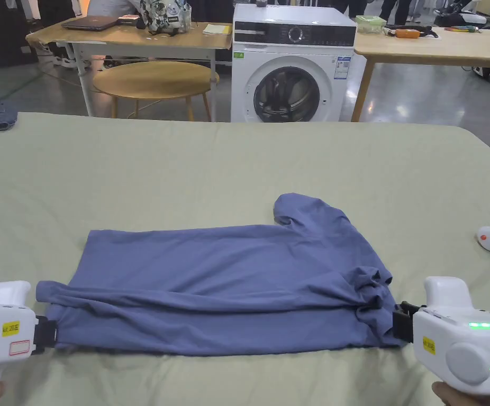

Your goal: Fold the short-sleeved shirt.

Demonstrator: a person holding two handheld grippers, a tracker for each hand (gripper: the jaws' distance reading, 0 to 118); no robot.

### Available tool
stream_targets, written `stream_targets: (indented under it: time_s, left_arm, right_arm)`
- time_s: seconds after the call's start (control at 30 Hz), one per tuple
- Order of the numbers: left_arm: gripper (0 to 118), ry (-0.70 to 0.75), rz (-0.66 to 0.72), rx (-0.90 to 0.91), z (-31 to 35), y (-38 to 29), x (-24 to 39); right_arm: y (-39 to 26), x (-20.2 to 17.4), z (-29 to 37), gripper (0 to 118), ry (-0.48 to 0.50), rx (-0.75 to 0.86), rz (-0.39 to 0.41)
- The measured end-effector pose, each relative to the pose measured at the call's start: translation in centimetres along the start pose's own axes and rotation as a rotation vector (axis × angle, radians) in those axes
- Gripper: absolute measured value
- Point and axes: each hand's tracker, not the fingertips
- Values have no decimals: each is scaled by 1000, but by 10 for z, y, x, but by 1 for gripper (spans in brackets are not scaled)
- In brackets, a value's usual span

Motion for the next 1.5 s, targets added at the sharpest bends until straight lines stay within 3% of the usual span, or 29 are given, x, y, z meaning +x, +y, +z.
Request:
stream_targets:
  time_s: [0.07, 0.27, 0.4, 0.5, 0.57, 0.93, 1.07, 1.33, 1.5]
  left_arm:
    - [1, -8, 5, 11, 0, 0, -2]
    - [1, -12, 10, 10, -4, 2, -4]
    - [1, -12, 21, 7, -7, 1, -6]
    - [1, -17, 31, 9, -8, 1, -8]
    - [1, -19, 33, 13, -8, 1, -8]
    - [1, -40, 1, 120, 40, 21, -1]
    - [1, -50, -10, 164, 68, 20, -6]
    - [1, -56, -3, 138, 83, -30, -23]
    - [1, -37, -9, 84, 67, -74, -23]
  right_arm:
    - [4, 10, -14, 65, 12, -28, -1]
    - [8, 2, -54, 67, 77, -176, 35]
    - [-4, -4, -84, 66, 57, -320, 64]
    - [-7, -2, -76, 45, 105, -253, 32]
    - [-5, -2, -72, 12, 158, -269, -48]
    - [27, -6, -5, 9, 77, -166, 54]
    - [30, -2, 36, 9, 79, -125, 47]
    - [-20, 2, 74, 9, 88, -166, 50]
    - [-64, -2, 64, 9, 59, -258, 68]
